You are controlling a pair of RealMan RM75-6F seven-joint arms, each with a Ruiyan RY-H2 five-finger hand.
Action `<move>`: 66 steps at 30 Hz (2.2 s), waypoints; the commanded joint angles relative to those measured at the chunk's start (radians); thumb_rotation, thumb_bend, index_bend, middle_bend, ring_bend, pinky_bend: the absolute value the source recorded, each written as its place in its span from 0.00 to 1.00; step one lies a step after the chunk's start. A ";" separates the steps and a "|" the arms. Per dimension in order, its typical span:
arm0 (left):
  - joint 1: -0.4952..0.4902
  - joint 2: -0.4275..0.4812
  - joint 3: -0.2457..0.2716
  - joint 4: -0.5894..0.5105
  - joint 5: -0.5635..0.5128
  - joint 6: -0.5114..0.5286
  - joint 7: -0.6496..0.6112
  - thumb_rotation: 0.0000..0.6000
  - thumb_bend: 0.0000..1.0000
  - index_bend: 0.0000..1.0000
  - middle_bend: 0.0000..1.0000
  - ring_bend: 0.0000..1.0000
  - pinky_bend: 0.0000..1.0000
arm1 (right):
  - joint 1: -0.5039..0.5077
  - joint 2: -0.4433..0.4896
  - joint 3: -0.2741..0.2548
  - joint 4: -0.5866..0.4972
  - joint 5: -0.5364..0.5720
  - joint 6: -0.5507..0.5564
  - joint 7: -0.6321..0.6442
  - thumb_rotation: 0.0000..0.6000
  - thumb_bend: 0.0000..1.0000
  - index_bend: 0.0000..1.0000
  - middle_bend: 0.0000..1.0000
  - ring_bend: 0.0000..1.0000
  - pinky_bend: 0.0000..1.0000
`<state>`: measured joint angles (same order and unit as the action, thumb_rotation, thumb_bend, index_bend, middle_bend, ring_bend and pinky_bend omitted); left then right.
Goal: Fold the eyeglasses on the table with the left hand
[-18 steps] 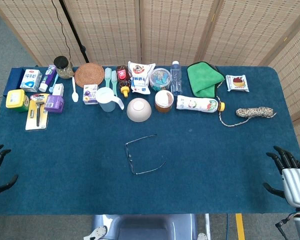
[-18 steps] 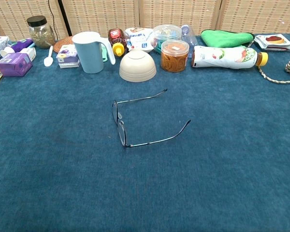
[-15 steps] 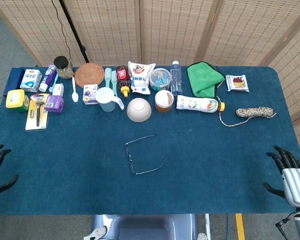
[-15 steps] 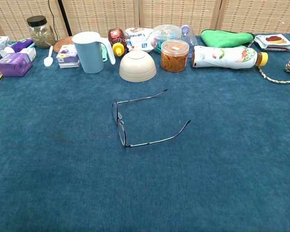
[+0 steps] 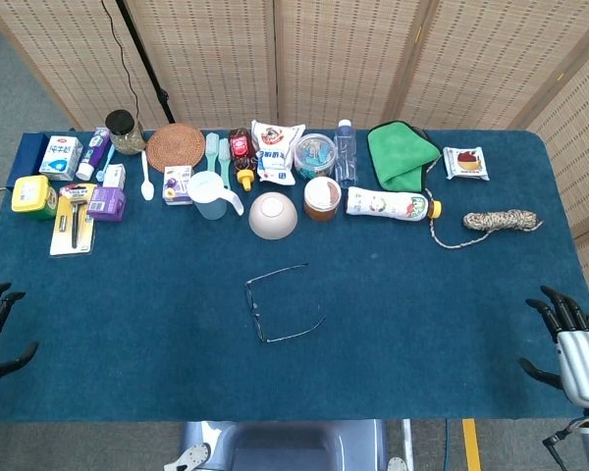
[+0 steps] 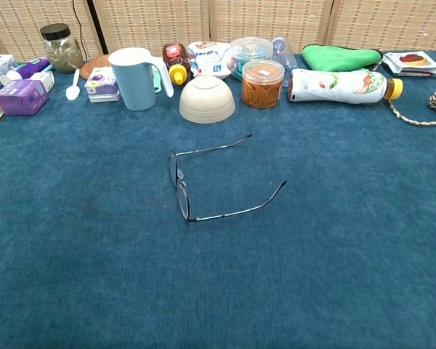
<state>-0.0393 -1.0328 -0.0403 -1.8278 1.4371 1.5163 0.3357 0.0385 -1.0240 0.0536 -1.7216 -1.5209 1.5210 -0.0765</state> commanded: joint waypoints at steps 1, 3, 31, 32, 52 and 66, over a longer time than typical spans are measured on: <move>-0.006 0.006 -0.001 -0.005 -0.003 -0.010 -0.003 0.86 0.20 0.24 0.17 0.17 0.07 | -0.001 0.001 0.001 -0.001 0.001 0.002 0.000 1.00 0.00 0.21 0.11 0.14 0.29; -0.010 0.009 -0.002 -0.009 -0.005 -0.017 -0.004 0.86 0.20 0.24 0.17 0.17 0.07 | -0.002 0.002 0.001 -0.002 0.001 0.003 -0.001 1.00 0.00 0.21 0.11 0.14 0.29; -0.341 0.039 -0.063 -0.060 -0.093 -0.459 0.078 0.69 0.20 0.24 0.00 0.00 0.00 | -0.022 0.018 -0.001 -0.005 -0.002 0.026 0.016 1.00 0.00 0.21 0.10 0.14 0.29; -0.352 0.031 -0.066 -0.055 -0.098 -0.468 0.090 0.69 0.20 0.24 0.00 0.00 0.00 | -0.023 0.018 -0.002 -0.005 -0.001 0.026 0.017 1.00 0.00 0.21 0.10 0.14 0.29; -0.634 -0.252 -0.116 0.144 -0.342 -0.663 0.282 0.58 0.20 0.21 0.00 0.00 0.00 | -0.023 0.013 0.004 0.008 0.006 0.022 0.029 1.00 0.00 0.21 0.10 0.14 0.29; -0.736 -0.372 -0.106 0.206 -0.408 -0.683 0.332 0.57 0.20 0.19 0.00 0.00 0.00 | -0.036 0.016 0.006 0.017 0.006 0.043 0.044 1.00 0.00 0.22 0.10 0.14 0.29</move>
<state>-0.7642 -1.3923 -0.1500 -1.6295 1.0375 0.8382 0.6592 0.0029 -1.0080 0.0599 -1.7048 -1.5146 1.5640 -0.0333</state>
